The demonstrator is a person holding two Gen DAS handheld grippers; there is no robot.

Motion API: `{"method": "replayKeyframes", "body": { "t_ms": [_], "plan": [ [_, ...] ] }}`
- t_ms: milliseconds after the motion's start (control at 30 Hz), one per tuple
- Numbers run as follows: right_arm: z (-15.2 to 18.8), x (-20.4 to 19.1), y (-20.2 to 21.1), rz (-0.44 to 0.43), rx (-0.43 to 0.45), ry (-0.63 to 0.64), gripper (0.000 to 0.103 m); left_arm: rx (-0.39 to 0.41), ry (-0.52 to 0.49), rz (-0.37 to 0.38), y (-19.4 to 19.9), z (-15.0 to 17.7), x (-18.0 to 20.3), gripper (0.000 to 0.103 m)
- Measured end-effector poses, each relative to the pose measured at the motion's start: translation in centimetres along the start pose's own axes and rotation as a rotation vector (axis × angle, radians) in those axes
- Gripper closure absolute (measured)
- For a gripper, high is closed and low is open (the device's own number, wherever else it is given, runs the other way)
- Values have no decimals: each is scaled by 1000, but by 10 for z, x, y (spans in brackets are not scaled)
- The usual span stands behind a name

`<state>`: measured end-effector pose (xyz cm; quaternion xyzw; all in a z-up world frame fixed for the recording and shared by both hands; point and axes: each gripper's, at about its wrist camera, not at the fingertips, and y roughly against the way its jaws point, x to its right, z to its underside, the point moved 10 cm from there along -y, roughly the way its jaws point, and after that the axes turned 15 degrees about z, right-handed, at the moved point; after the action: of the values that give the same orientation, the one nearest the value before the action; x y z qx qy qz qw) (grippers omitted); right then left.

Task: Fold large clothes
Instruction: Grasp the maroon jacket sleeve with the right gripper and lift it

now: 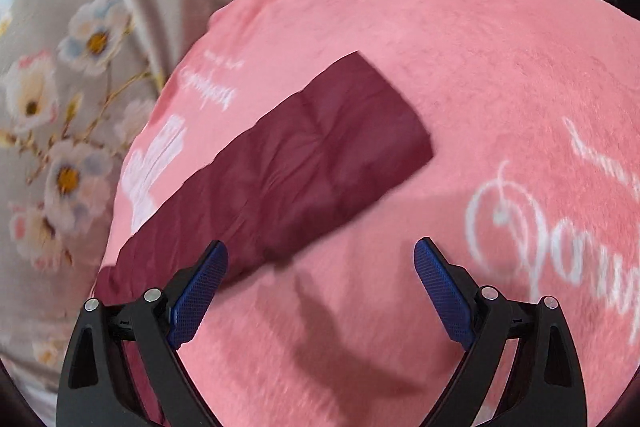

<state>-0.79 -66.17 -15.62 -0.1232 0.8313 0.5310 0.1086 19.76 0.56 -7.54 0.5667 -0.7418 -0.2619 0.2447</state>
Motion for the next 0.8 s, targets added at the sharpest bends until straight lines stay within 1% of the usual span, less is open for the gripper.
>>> {"method": "replayKeyframes", "body": {
  "t_ms": [33,67,100,133,167,200,233,267,333,367,400,467,533,567,600,667,700,733,800],
  "plan": [
    [-4,-1,-4,8,2,-6,21,-3,3,-9,-3,-1,-3,5],
    [-8,-1,-7,18,8,-13,30,-9,9,-20,-7,-3,-8,5],
    [-14,-4,-11,25,20,-19,46,-17,18,-25,-10,-3,-13,5],
    [-18,-6,-13,23,25,-23,59,-30,32,-31,-14,-4,-18,5],
    [-23,-11,-16,15,23,-27,87,-44,51,-31,-18,-5,-24,5],
    [-27,-21,-16,-9,18,-43,95,-55,69,-31,-22,-6,-29,5],
    [-30,-29,-11,-26,30,-48,95,-60,85,-41,-25,-7,-35,5],
    [-34,-42,0,-49,61,-37,95,-61,93,-53,-26,-8,-40,5],
    [-37,-99,43,-107,185,84,96,-55,99,-80,-30,-14,-51,5],
    [-31,-134,67,-148,240,159,96,-52,100,-91,-30,-15,-54,5],
    [-22,-164,87,-194,275,226,96,-48,101,-102,-32,-18,-58,5],
    [10,-226,126,-298,317,365,96,-46,108,-110,-34,-20,-63,5],
    [72,-295,166,-429,322,554,96,-48,120,-118,-36,-21,-69,5],
    [96,-315,176,-467,315,618,96,-50,126,-122,-37,-21,-71,5],
    [136,-340,187,-516,297,713,96,-52,133,-127,-38,-20,-74,5],
    [203,-368,196,-584,254,849,96,-60,144,-131,-40,-18,-79,5],
    [242,-380,196,-613,220,923,96,-67,150,-138,-41,-17,-83,5],
    [274,-388,194,-627,195,983,96,-73,153,-144,-43,-16,-87,5],
    [326,-393,188,-626,169,1072,96,-83,159,-159,-44,-13,-96,5]
  ]
}}
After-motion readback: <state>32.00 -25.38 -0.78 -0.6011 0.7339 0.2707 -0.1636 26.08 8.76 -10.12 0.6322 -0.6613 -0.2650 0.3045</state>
